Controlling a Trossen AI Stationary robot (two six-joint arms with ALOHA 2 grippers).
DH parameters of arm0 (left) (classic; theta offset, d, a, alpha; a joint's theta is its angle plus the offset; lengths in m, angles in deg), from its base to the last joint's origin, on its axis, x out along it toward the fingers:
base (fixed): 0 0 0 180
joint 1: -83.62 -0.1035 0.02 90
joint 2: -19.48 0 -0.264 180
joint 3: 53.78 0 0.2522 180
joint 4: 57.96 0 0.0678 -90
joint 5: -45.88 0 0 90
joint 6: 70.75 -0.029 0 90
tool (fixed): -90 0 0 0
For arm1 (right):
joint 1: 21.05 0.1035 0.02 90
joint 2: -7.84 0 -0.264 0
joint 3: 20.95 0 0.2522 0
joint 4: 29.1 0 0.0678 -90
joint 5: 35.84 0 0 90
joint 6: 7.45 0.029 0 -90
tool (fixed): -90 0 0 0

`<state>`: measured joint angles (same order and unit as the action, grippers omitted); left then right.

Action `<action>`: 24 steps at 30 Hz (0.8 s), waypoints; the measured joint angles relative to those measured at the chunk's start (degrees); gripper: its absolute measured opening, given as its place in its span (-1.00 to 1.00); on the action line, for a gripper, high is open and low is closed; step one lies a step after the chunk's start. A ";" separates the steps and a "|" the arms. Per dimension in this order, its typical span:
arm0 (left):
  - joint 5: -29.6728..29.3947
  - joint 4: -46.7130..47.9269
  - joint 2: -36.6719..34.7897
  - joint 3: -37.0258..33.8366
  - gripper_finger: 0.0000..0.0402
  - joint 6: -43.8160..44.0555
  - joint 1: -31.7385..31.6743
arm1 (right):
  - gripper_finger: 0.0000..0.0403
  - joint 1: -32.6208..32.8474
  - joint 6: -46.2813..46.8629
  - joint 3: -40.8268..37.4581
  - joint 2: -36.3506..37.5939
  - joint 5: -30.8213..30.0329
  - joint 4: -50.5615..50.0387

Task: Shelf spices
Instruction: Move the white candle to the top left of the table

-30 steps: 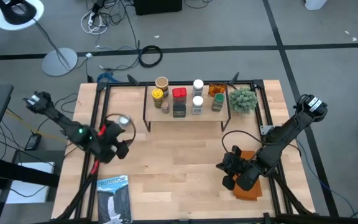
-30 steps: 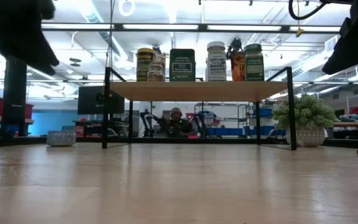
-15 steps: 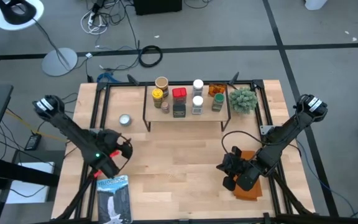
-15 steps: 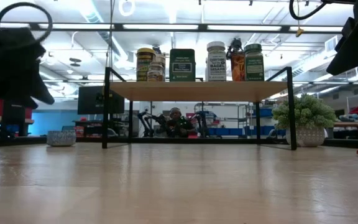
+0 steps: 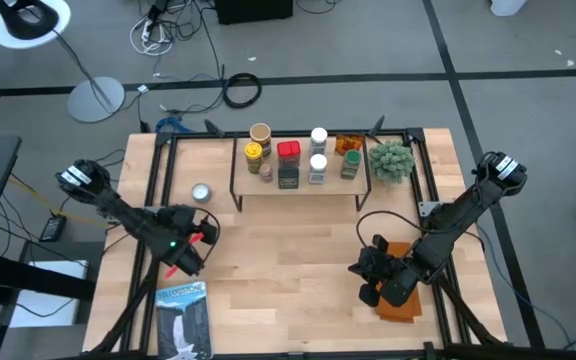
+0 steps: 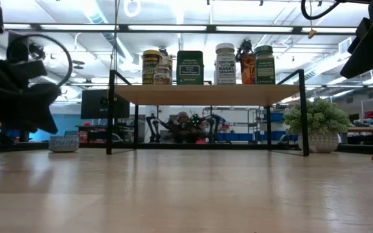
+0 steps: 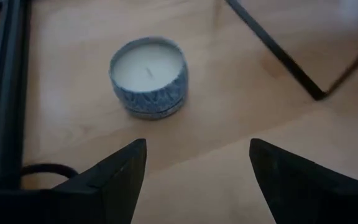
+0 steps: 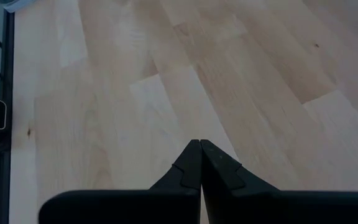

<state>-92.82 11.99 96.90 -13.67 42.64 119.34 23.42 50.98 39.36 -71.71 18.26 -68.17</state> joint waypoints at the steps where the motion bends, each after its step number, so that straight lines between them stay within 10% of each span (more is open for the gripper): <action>1: -0.32 -1.28 -0.01 -0.97 0.45 0.59 -0.54 | -0.99 0.00 0.03 0.00 0.00 0.00 -0.01; 24: -16.53 -13.22 -0.01 -11.64 0.45 0.43 -23.28 | -0.99 -1.94 -0.28 0.00 0.00 -0.92 -0.01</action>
<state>-109.35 -1.24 96.89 -25.32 43.07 96.06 21.49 50.70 39.36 -71.71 17.35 -68.18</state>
